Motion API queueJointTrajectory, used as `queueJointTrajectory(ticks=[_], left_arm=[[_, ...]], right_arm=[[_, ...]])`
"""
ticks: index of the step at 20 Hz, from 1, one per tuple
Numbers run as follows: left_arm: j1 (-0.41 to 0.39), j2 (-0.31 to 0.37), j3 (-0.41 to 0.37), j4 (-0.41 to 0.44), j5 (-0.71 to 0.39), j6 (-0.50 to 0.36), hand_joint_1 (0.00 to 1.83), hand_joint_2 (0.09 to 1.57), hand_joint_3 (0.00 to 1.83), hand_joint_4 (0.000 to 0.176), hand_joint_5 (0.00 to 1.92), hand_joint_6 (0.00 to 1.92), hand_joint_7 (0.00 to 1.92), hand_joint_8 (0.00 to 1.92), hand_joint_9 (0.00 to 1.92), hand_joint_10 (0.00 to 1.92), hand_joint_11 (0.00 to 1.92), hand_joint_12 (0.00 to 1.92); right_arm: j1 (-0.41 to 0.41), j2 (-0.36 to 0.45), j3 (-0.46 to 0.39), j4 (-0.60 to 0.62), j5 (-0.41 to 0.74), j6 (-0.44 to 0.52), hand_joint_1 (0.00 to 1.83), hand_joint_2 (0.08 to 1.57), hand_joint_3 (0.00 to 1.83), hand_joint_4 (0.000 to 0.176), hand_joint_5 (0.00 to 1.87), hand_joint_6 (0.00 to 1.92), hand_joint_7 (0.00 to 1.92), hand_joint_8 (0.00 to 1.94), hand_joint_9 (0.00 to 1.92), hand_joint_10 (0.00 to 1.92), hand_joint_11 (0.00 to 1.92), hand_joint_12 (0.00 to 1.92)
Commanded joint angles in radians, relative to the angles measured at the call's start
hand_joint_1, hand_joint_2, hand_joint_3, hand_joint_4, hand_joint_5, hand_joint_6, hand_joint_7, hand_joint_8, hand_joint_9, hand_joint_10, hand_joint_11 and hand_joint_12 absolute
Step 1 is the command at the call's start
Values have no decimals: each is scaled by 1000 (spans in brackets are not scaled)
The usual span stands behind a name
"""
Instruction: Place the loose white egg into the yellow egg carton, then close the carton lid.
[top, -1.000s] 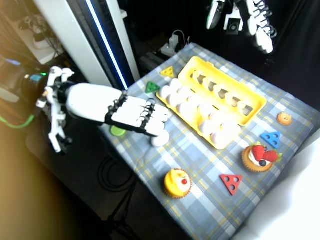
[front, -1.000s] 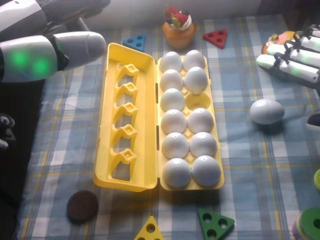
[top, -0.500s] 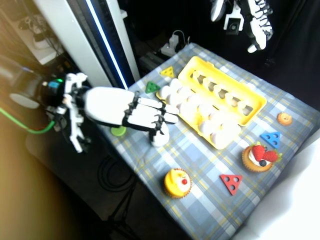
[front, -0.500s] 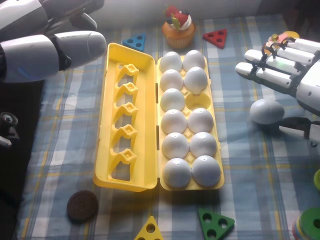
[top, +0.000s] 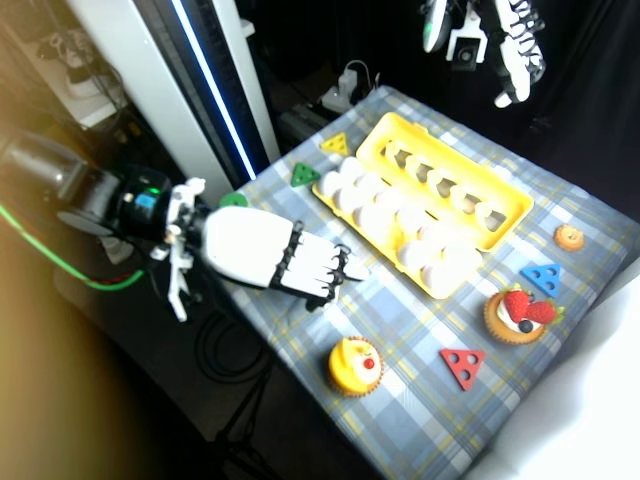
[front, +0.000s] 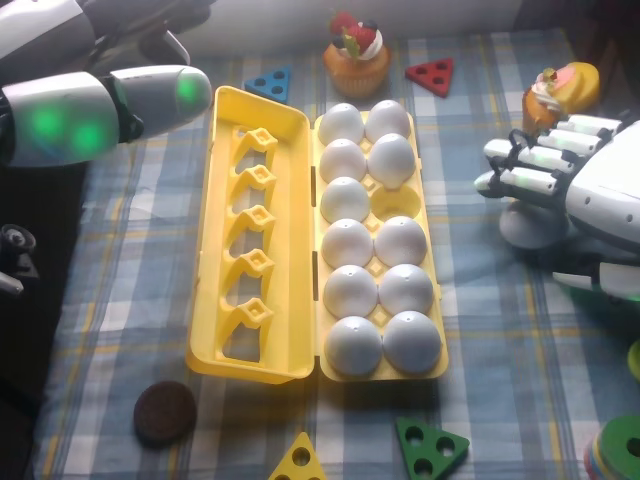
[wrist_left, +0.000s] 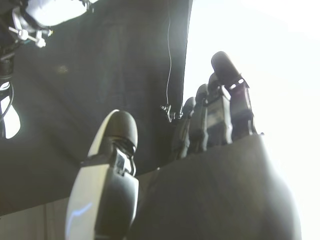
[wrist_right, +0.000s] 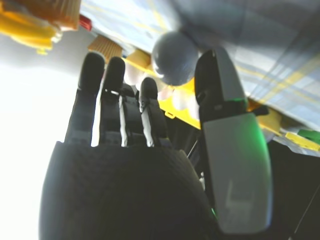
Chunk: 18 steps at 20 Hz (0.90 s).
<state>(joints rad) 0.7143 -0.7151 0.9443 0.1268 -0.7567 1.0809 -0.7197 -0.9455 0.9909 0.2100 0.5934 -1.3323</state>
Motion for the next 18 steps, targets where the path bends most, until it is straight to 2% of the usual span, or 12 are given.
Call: queueJointTrajectory(ticks=[1, 3, 4, 5, 10, 11, 12, 14, 15, 16, 17, 18], left_arm=[[-14, -5, 1, -24, -126, -5, 408, 1376, 2, 0, 78, 5, 109, 3, 144, 15, 0, 1283], [-14, -5, 1, -24, -126, -5, 390, 1385, 4, 0, 85, 5, 110, 2, 148, 14, 0, 1266], [-14, -6, 2, -25, -126, -5, 388, 1383, 1, 0, 95, 6, 116, 3, 157, 15, 0, 1236], [-14, -7, 3, -26, -126, -5, 366, 1390, 3, 0, 99, 5, 118, 2, 157, 13, 0, 1244], [-12, -7, 5, -29, -126, -5, 433, 1388, 0, 0, 124, 6, 152, 7, 193, 19, 0, 1282], [-12, -7, 5, -29, -127, -5, 348, 1405, 6, 0, 99, 4, 131, 4, 166, 7, 0, 1267], [-12, -7, 5, -29, -126, -5, 343, 1410, 5, 0, 93, 3, 122, 1, 159, 3, 0, 1264], [-11, -7, 6, -30, -123, -5, 397, 1396, 0, 0, 99, 3, 125, 2, 168, 6, 0, 1293], [-10, -7, 7, -31, -119, -5, 353, 1395, 0, 16, 81, 1, 105, 0, 147, 3, 0, 1248], [-10, -6, 7, -32, -118, -5, 353, 1391, 0, 20, 81, 1, 100, 0, 140, 1, 0, 1236], [-8, -6, 8, -33, -117, -5, 353, 1390, 0, 21, 81, 2, 99, 0, 139, 1, 0, 1233], [-7, -6, 8, -35, -116, -5, 399, 1386, 0, 8, 101, 8, 109, 3, 142, 2, 0, 1224]], right_arm=[[20, -3, 10, -3, 95, 1, 1008, 1191, 0, 0, 209, 364, 191, 1505, 210, 1780, 287, 1921], [29, -18, 24, 2, 80, 1, 1104, 1206, 2, 0, 351, 585, 330, 1327, 416, 1641, 456, 1921], [35, -25, 29, 2, 74, 1, 1151, 1282, 5, 0, 464, 1337, 693, 1435, 641, 1488, 625, 1861], [41, -30, 35, 2, 70, 1, 1313, 1239, 0, 0, 582, 1278, 767, 1363, 830, 1526, 872, 1809], [93, -7, 12, -48, 92, 1, 1199, 1282, 2, 0, 578, 1331, 807, 1576, 1118, 1590, 1139, 1820], [102, -2, 6, -60, 96, 1, 1201, 1278, 0, 0, 612, 1289, 798, 1618, 1198, 1673, 1241, 1861], [118, 3, -2, -81, 99, 1, 1095, 1292, 6, 0, 651, 1498, 1096, 1876, 1389, 1871, 1491, 1909], [142, 4, -9, -109, 99, 1, 1045, 1321, 27, 0, 613, 1616, 1292, 1938, 1558, 1919, 1705, 1921], [161, 2, -10, -127, 99, 1, 977, 1369, 53, 0, 530, 1725, 1168, 1940, 1448, 1921, 1599, 1921], [173, -1, -10, -134, 97, 1, 856, 1477, 51, 0, 401, 1882, 922, 1879, 1202, 1887, 1391, 1921], [193, -9, -8, -149, 91, 1, 830, 1502, 45, 0, 375, 1913, 860, 1864, 1141, 1878, 1337, 1921], [205, -16, -5, -158, 87, 1, 165, 1557, 202, 0, 543, 1919, 994, 1926, 1270, 1912, 1445, 1921]])
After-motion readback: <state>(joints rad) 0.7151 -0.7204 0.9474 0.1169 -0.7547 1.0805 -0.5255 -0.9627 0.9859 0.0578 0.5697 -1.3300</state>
